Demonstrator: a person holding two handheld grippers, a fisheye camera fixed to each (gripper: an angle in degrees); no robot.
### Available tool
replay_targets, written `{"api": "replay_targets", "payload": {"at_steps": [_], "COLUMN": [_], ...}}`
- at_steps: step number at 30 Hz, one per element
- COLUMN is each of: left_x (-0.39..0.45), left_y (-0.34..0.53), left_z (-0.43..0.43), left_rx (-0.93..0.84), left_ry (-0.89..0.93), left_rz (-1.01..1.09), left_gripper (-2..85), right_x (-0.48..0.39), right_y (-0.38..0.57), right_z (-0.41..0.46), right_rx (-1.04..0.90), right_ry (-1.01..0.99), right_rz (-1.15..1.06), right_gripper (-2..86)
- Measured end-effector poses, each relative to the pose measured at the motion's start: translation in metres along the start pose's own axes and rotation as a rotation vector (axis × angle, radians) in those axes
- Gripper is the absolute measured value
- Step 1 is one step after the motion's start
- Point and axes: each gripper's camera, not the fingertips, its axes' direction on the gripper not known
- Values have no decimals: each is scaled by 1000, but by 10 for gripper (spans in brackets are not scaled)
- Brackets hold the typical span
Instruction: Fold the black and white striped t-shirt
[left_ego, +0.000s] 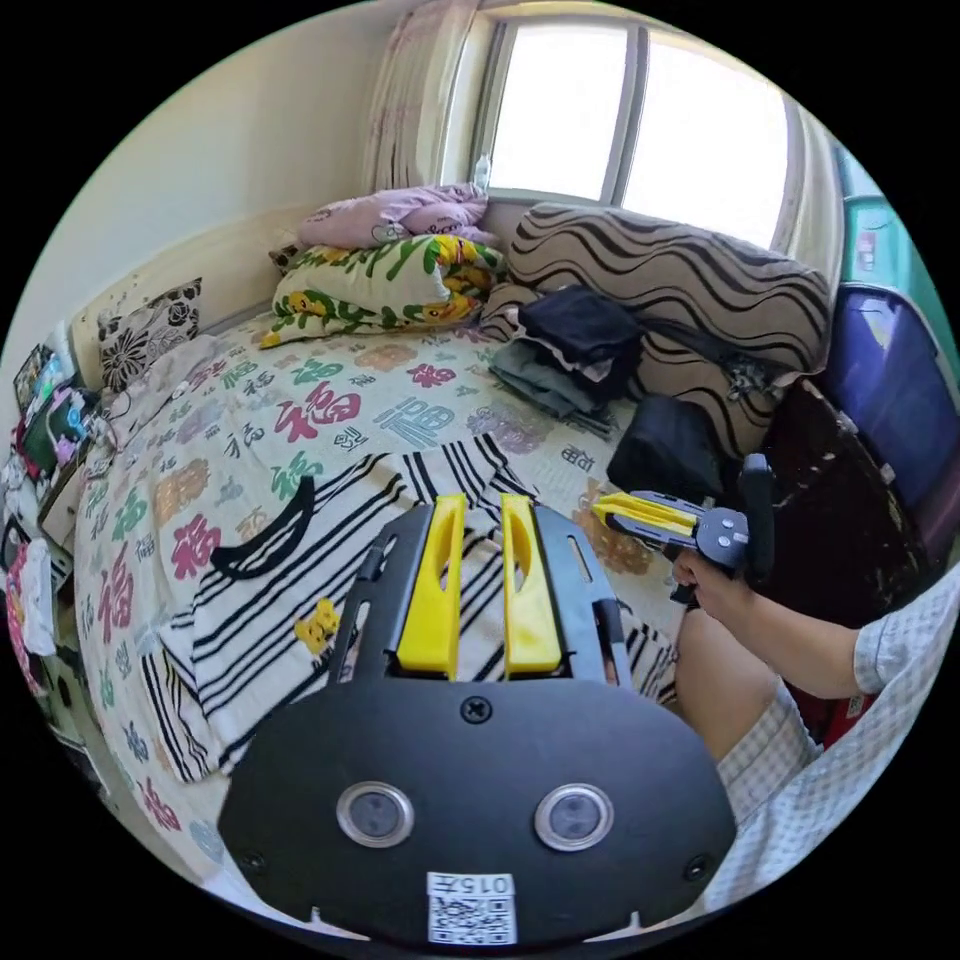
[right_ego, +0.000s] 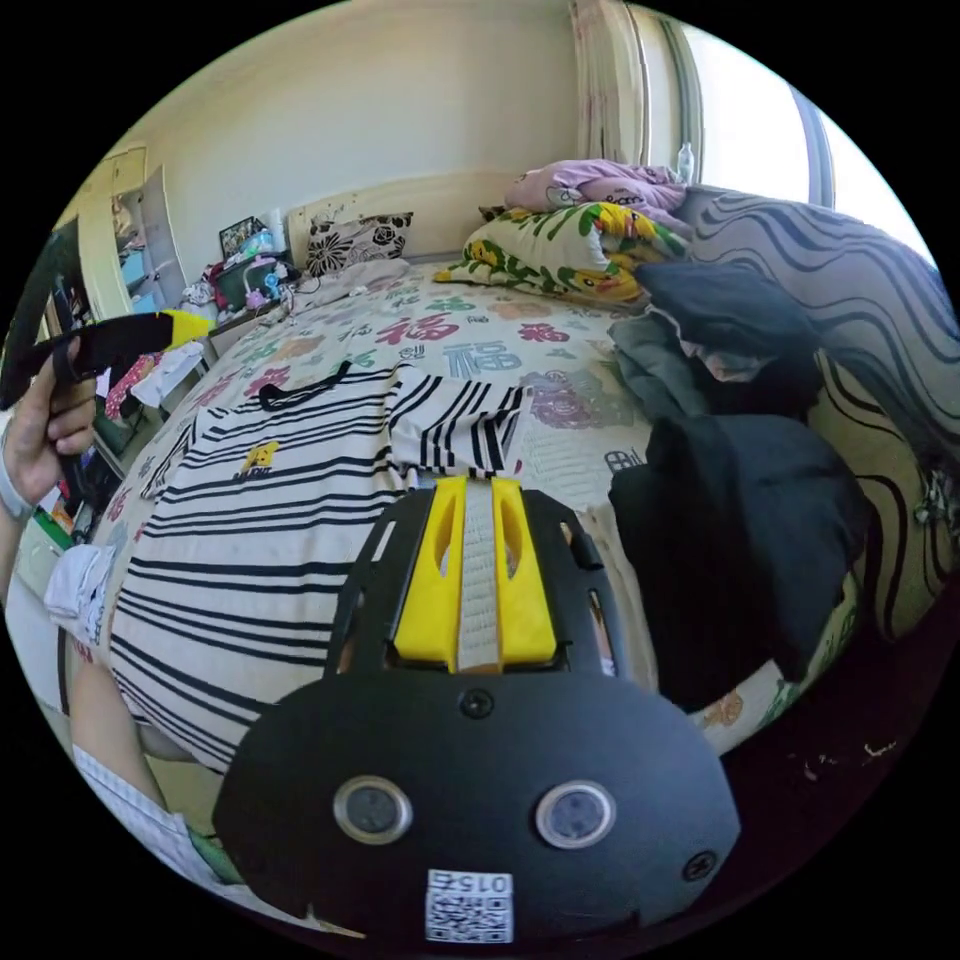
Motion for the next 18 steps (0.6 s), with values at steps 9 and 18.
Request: {"api": "replay_targets", "payload": {"at_steps": [9,18], "left_x": [21,64], "left_y": [-201,-319], "left_z": [157,259], "left_rx": [-268,-524], "left_ry": [50,-49], "left_rz": [31,53], "left_gripper": [64,88], "right_x": [56,96], "right_y": [-51,-38], "right_z": [136,143], "right_rx": [-217,-119], "right_ry": [-139,-189], "right_rz": [19,137], "right_gripper": [54,-8]}}
